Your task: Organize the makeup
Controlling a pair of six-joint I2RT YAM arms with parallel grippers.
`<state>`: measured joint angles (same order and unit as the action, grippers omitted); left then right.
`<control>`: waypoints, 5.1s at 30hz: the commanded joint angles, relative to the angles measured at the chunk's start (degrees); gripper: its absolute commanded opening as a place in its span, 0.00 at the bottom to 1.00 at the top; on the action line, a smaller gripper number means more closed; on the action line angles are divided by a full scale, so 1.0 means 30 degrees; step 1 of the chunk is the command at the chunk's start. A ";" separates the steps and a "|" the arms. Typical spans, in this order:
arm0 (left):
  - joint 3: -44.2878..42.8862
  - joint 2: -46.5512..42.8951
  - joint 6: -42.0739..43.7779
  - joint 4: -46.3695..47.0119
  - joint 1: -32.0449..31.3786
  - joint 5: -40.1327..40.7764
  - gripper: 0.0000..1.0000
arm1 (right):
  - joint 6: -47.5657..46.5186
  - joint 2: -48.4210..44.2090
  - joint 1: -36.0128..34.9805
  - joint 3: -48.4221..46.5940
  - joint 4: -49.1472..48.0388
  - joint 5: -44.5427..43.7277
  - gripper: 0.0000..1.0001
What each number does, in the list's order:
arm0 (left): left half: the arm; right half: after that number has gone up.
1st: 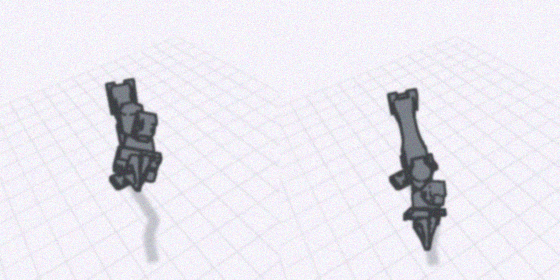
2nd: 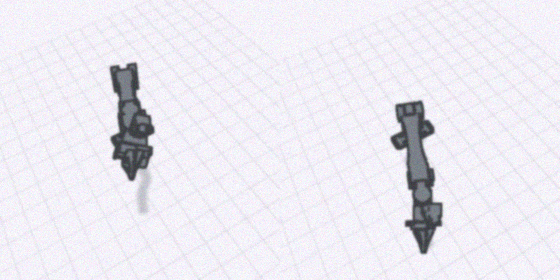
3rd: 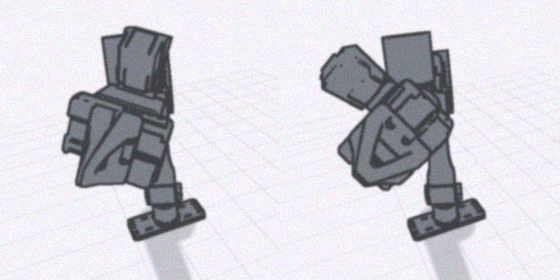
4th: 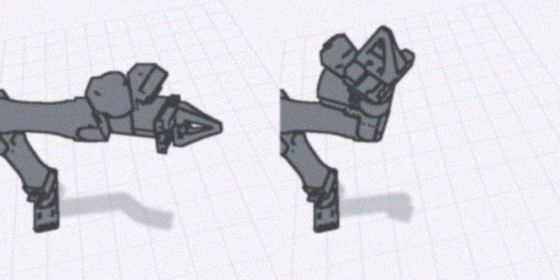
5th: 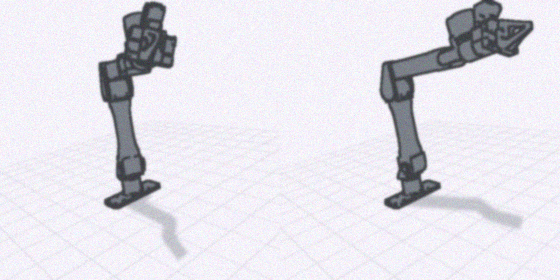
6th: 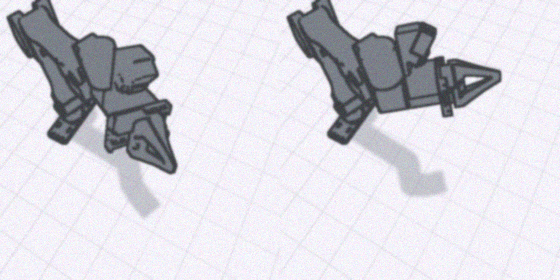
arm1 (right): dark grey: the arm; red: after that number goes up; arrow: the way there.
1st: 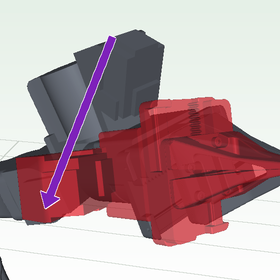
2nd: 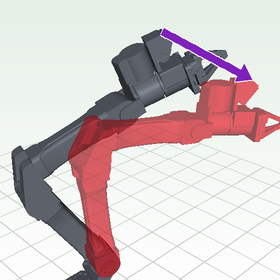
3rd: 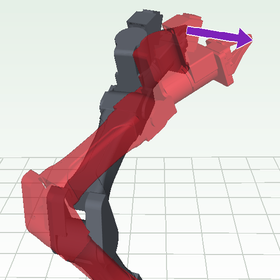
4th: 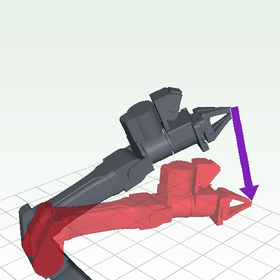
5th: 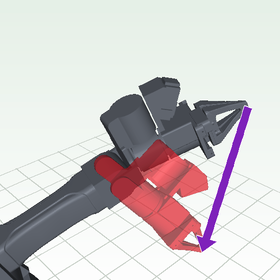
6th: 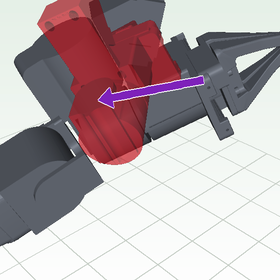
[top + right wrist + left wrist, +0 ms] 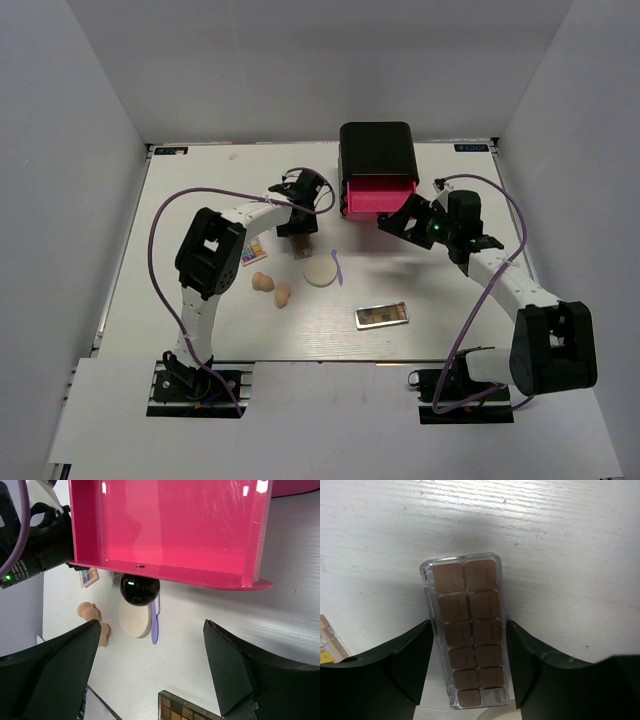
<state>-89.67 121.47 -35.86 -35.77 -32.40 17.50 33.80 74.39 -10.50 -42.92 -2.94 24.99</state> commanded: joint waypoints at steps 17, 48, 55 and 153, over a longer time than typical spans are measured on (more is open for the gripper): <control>0.2585 -0.6589 0.4768 0.3391 -0.0273 -0.2285 0.29 | -0.4058 -0.2764 0.0395 0.0857 0.1682 0.1687 0.89; 0.1326 -0.4810 1.5233 2.1239 -0.0449 -1.9162 0.25 | -0.7049 -0.6750 0.0659 0.2762 0.2943 0.0459 0.89; 0.0653 -0.3695 1.5321 2.1357 -0.0625 -1.9279 0.26 | -0.7019 -0.6779 0.0718 0.2938 0.2797 0.0253 0.89; 0.7418 -0.4542 -0.2550 -0.1320 0.5088 -0.1203 0.87 | -2.2957 -0.4347 -0.2330 0.1092 0.7952 0.8104 0.88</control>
<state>-69.95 107.11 -43.31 -40.25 -17.41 14.13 -35.18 62.67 -17.43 -39.59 22.13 49.17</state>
